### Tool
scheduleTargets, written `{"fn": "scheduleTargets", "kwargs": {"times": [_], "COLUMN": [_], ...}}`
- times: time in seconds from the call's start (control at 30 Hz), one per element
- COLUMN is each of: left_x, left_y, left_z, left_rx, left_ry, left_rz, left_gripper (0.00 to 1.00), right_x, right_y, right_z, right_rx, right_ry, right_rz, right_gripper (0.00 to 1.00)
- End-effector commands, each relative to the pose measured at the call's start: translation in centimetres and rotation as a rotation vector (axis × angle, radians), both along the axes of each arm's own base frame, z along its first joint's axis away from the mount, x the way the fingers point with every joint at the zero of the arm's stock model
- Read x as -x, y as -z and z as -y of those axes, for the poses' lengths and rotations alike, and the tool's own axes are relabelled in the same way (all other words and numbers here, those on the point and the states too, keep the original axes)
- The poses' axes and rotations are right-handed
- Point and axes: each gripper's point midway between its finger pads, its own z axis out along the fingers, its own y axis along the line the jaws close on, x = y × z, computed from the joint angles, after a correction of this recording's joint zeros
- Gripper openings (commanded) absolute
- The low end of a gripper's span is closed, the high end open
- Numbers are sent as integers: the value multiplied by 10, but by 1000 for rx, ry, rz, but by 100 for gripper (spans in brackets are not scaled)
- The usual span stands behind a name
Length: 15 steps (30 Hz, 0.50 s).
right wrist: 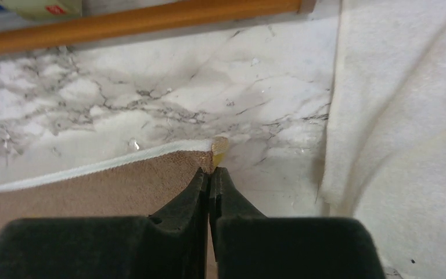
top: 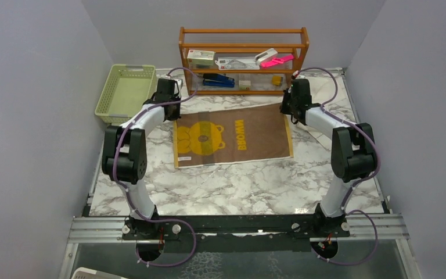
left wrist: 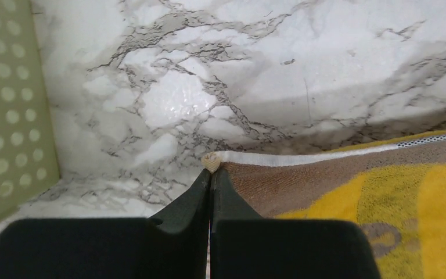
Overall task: Roll the towels
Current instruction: Fold the towel at the center of the board.
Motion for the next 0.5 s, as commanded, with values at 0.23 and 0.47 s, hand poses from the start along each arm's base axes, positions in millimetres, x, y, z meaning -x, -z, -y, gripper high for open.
{"fn": "scheduleTargets", "kwargs": {"times": [0.23,0.47], "left_x": [27,56], "left_y": [-74,-73], "left_z": [-9,-8], "left_rx": [37,104], "left_ry": [-40,-70], "left_rz": [273,342], "left_gripper": [0,0], "right_x": [19,47], "right_y": [-1,-17], "right_z": [42,53], "right_rx": [-1,-26], "right_ry": [265,309], "right_rz": [46,155], "right_gripper": [1,1]}}
